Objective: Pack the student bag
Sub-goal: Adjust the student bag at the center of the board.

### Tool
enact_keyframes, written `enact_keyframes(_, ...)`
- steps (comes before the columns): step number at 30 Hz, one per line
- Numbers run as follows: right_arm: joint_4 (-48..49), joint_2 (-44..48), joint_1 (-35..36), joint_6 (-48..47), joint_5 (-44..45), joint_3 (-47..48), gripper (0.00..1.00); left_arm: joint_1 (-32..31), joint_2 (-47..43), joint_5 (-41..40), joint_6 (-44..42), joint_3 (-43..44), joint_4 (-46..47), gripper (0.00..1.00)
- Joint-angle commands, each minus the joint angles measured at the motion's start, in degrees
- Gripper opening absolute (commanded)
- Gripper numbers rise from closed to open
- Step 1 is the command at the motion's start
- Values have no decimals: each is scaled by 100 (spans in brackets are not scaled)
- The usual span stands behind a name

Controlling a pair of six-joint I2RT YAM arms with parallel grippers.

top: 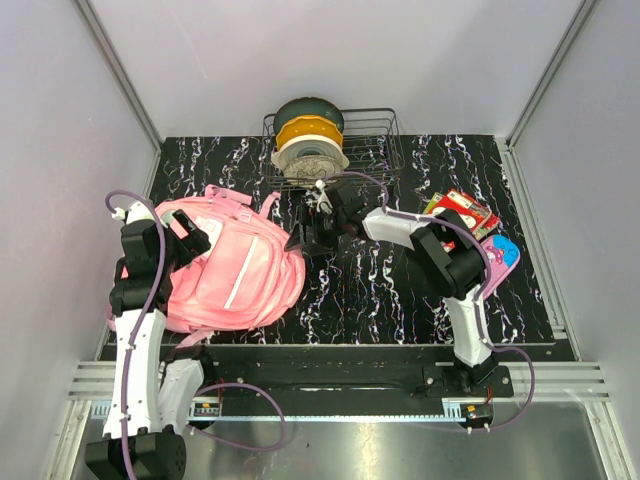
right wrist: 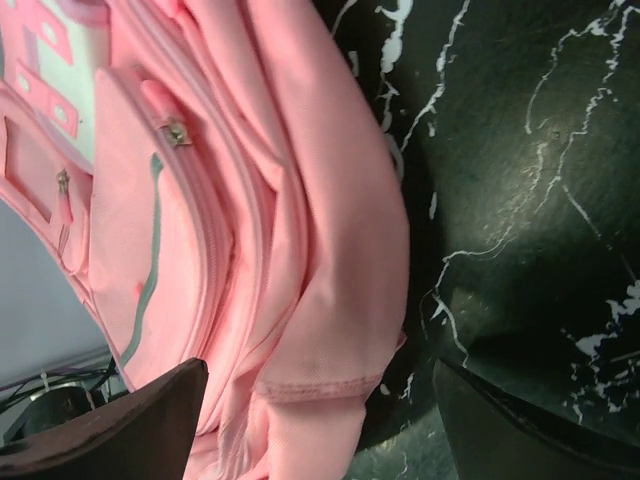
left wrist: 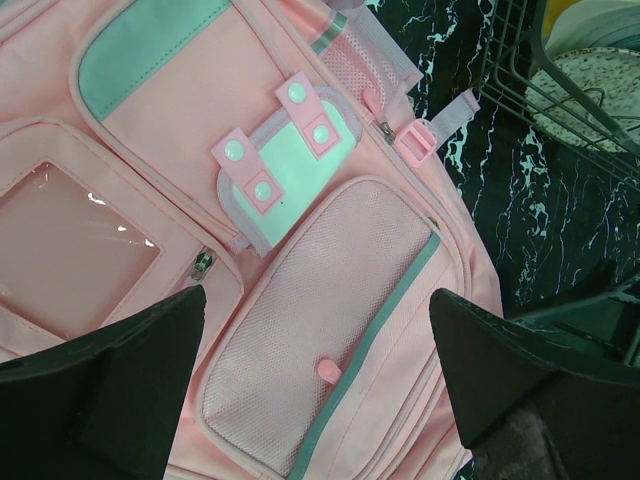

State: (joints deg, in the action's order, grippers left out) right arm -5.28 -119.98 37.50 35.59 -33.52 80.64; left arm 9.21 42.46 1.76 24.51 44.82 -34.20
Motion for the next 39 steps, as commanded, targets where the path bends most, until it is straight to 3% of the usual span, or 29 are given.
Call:
enact_keyframes(1, 395, -297, 73, 360, -49, 233, 100, 37, -62, 70, 45, 36, 185, 99)
enact_keyframes(8, 475, -543, 144, 439, -164, 242, 96, 46, -53, 132, 45, 18, 211, 99)
enact_keyframes(12, 475, -640, 153, 475, -225, 241, 88, 46, -45, 140, 45, 18, 212, 99)
enact_keyframes(15, 475, -605, 153, 501, -147, 154, 76, 46, -36, 149, 45, 18, 220, 99)
enact_keyframes(17, 475, -535, 153, 510, -76, 75, 66, 54, -18, 167, 45, 18, 220, 99)
enact_keyframes(18, 701, -500, 153, 510, -76, -65, 56, 46, -18, 176, 45, 18, 229, 99)
enact_keyframes(20, 870, -351, 153, 580, -189, -293, 24, 54, -9, 193, 45, 18, 220, 99)
enact_keyframes(21, 1027, -298, 144, 632, -182, -564, 14, 54, -9, 193, 45, 18, 238, 99)
enact_keyframes(23, 1256, -10, 153, 799, -77, -925, 3, 63, -1, 228, 45, 9, 247, 99)
enact_keyframes(27, 1810, 764, 144, 1037, 731, -2311, 0, 63, 17, 333, -8, 1, 273, 99)
enact_keyframes(33, 2214, 2171, 153, 1239, 2147, -3940, 0, 63, 192, 1335, -183, -96, 528, 99)
enact_keyframes(39, 2243, 3664, 144, 1845, 3007, -5320, 0, 54, 167, 1274, -70, -122, 572, 99)
